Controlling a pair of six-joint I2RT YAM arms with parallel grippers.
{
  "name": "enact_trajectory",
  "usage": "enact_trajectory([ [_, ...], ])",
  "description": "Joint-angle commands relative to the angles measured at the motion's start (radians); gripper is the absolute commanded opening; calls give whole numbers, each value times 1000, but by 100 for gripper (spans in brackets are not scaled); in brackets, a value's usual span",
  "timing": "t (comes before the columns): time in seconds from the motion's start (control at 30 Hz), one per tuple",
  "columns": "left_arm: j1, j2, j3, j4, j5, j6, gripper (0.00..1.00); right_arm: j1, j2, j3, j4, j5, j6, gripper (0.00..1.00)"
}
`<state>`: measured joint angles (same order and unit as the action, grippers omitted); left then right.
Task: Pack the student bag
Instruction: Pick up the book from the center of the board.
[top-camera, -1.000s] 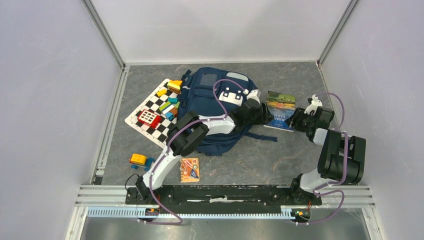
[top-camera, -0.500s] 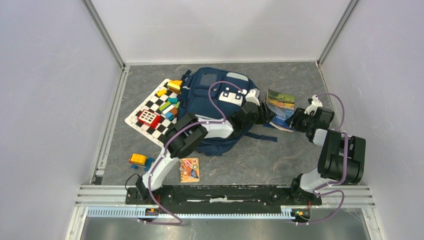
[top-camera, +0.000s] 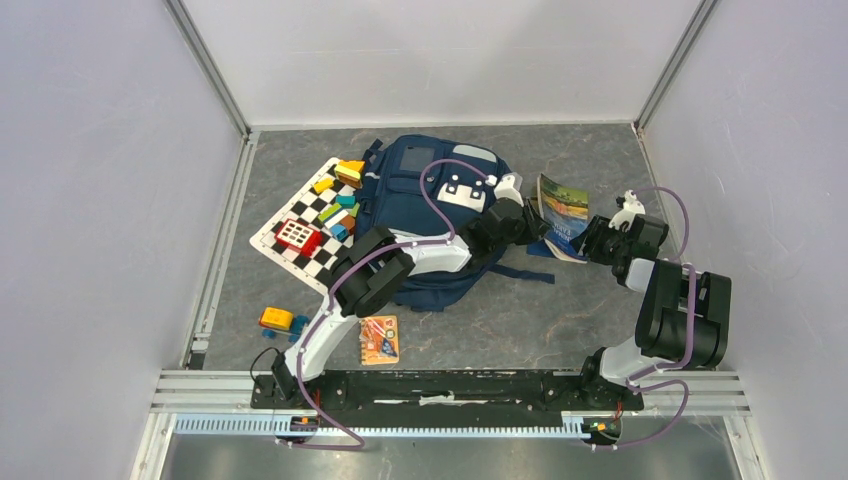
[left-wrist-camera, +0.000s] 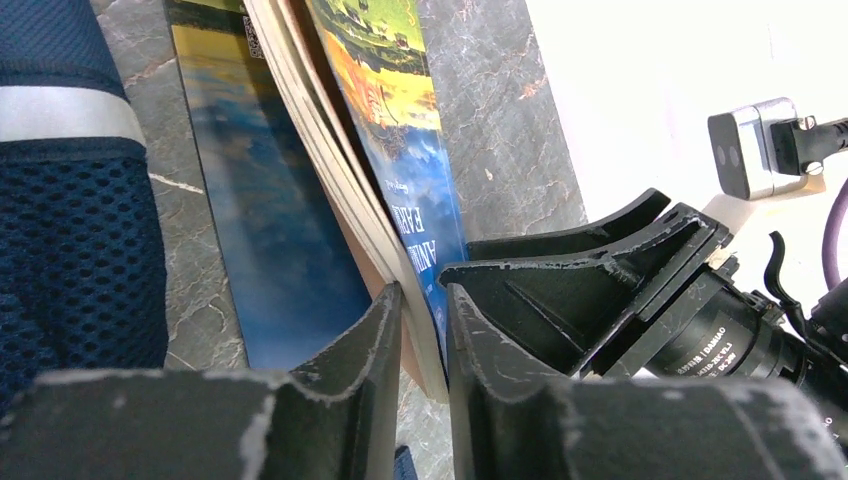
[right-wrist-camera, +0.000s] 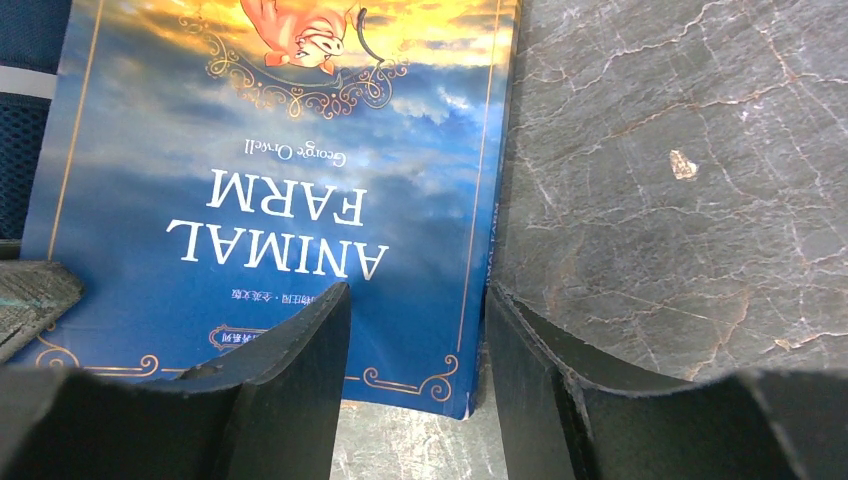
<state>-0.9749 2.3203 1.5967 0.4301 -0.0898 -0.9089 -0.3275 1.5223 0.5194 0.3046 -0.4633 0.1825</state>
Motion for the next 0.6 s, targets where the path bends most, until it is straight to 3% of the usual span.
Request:
enact_trajectory([
  [0.0, -40, 29, 80, -87, 49, -66, 23, 28, 32, -47, -135, -90, 43, 56],
  [0.13, -39, 32, 89, -100, 61, -67, 3, 28, 25, -50, -139, -84, 38, 56],
  [0.33, -36, -44, 37, -61, 57, -31, 2, 28, -33, -54, -156, -43, 36, 59],
  [0.4, -35, -84, 15, -16, 68, -13, 2, 28, -84, -52, -174, -30, 34, 67],
  [0.47, -34, -131, 15, -9, 77, 27, 2, 28, -142, -37, -213, -28, 24, 82],
  [0.57, -34, -232, 27, -50, 77, 115, 2, 14, -250, 9, -300, -25, -1, 91],
])
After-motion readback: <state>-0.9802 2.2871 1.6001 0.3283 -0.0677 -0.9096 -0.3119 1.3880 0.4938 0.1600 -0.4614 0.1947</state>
